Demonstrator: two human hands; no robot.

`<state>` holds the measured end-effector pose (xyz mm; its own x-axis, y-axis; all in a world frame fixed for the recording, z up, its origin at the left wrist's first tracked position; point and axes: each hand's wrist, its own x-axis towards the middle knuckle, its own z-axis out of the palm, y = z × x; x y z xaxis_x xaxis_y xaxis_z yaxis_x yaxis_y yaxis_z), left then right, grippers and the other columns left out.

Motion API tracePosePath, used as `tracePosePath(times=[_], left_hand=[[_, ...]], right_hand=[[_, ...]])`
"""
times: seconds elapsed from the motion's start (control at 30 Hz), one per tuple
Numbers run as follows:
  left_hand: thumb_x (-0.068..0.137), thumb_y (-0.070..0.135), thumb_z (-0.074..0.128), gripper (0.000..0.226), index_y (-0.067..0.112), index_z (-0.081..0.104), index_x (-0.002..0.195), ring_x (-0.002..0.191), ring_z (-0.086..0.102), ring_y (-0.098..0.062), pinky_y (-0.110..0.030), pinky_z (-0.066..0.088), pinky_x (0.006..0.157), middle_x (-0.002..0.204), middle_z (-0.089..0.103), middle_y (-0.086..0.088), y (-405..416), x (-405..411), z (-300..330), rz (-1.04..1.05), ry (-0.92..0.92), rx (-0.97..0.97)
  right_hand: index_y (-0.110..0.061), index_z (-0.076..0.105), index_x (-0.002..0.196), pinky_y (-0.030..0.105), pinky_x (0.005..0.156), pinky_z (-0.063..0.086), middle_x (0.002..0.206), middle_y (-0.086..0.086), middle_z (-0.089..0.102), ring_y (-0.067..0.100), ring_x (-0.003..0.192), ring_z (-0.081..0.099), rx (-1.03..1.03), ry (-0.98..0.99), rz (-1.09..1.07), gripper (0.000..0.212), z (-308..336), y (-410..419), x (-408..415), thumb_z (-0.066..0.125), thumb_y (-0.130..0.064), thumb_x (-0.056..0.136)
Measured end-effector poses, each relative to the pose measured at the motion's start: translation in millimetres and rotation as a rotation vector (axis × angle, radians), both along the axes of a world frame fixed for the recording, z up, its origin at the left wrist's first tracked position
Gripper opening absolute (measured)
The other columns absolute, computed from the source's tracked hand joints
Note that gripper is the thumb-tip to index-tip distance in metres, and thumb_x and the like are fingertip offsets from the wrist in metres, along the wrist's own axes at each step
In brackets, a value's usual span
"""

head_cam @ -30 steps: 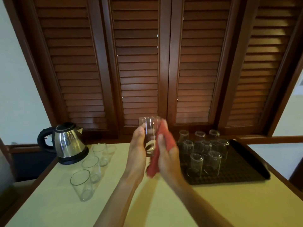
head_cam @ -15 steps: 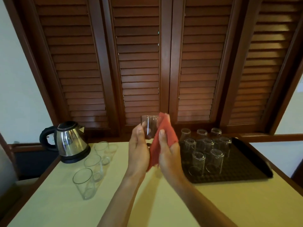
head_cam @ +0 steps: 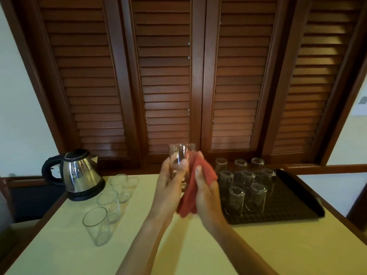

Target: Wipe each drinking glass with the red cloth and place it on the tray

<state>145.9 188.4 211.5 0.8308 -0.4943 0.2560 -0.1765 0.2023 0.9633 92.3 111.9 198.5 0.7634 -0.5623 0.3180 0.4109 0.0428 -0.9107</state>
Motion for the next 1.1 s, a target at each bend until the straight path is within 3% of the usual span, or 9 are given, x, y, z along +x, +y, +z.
tracePosePath(times=[0.23,0.3,0.37,0.53,0.6,0.7,0.87,0.97,1.1], left_hand=[[0.085,0.078,0.048,0.072,0.026,0.053,0.135,0.113,0.067,-0.019,-0.042,0.056,0.095,0.129,0.065,-0.007,-1,7,17,0.035,0.062,0.014],[0.089,0.076,0.05,0.073,0.021,0.048,0.137,0.113,0.066,-0.013,-0.031,0.057,0.095,0.125,0.066,-0.002,-2,6,18,0.065,0.026,-0.006],[0.089,0.069,0.041,0.064,0.024,0.056,0.132,0.112,0.065,-0.008,-0.019,0.057,0.078,0.123,0.066,0.004,-2,-7,9,0.041,0.016,0.028],[0.093,0.081,0.024,0.069,0.036,0.056,0.133,0.111,0.068,-0.014,-0.025,0.056,0.082,0.123,0.069,-0.001,-7,-8,6,0.076,0.044,0.008],[0.087,0.087,0.04,0.08,0.027,0.049,0.139,0.113,0.067,-0.014,-0.026,0.054,0.088,0.124,0.066,-0.003,-6,0,15,0.096,0.02,-0.009],[0.089,0.059,0.062,0.063,0.016,0.046,0.132,0.098,0.066,0.005,-0.011,0.054,0.07,0.119,0.059,0.004,-7,-10,9,0.071,0.046,0.01],[0.096,0.069,0.045,0.058,0.027,0.066,0.13,0.115,0.069,-0.016,-0.037,0.058,0.098,0.121,0.073,-0.002,-8,-4,2,0.123,0.062,-0.036],[0.096,0.073,0.034,0.065,0.029,0.065,0.13,0.119,0.066,-0.022,-0.052,0.045,0.112,0.12,0.074,-0.004,-6,5,4,0.1,0.129,-0.039],[0.094,0.069,0.047,0.05,0.035,0.064,0.126,0.114,0.063,-0.012,-0.03,0.057,0.09,0.123,0.066,0.003,-7,-8,-5,-0.006,0.101,0.046]], right_hand=[[-0.048,0.06,0.117,0.024,0.078,0.053,0.083,-0.02,0.07,0.004,0.083,0.065,-0.039,-0.004,-0.002,0.026,-14,14,-7,0.055,-0.056,0.093],[-0.053,0.066,0.108,0.023,0.077,0.052,0.079,-0.018,0.066,0.007,0.083,0.064,-0.026,-0.005,-0.005,0.026,-14,13,-6,0.057,-0.066,0.088],[-0.049,0.068,0.102,0.019,0.075,0.055,0.083,-0.016,0.071,0.008,0.084,0.068,0.025,-0.02,-0.039,0.02,0,-1,-2,0.051,-0.051,0.092],[-0.051,0.054,0.119,0.02,0.089,0.054,0.101,-0.026,0.073,0.004,0.107,0.067,-0.011,-0.053,-0.001,0.03,-4,1,-6,0.047,-0.043,0.091],[-0.047,0.049,0.13,0.018,0.092,0.05,0.107,-0.027,0.071,0.002,0.112,0.064,-0.045,-0.025,0.009,0.038,-12,15,-13,0.048,-0.041,0.092],[-0.035,0.049,0.139,0.032,0.105,0.05,0.121,-0.012,0.071,0.008,0.118,0.065,-0.025,-0.054,-0.01,0.044,-1,2,-6,0.048,-0.037,0.096],[-0.036,0.055,0.133,0.017,0.086,0.053,0.101,-0.021,0.074,0.005,0.104,0.068,-0.047,-0.031,-0.005,0.039,-3,-4,-4,0.052,-0.043,0.095],[-0.037,0.047,0.146,0.022,0.094,0.052,0.109,-0.02,0.07,0.002,0.112,0.063,-0.081,0.052,0.018,0.053,-21,9,-12,0.054,-0.053,0.095],[-0.026,0.044,0.149,0.021,0.095,0.052,0.116,-0.02,0.072,0.0,0.113,0.065,-0.067,-0.027,-0.018,0.056,0,-12,1,0.048,-0.038,0.095]])
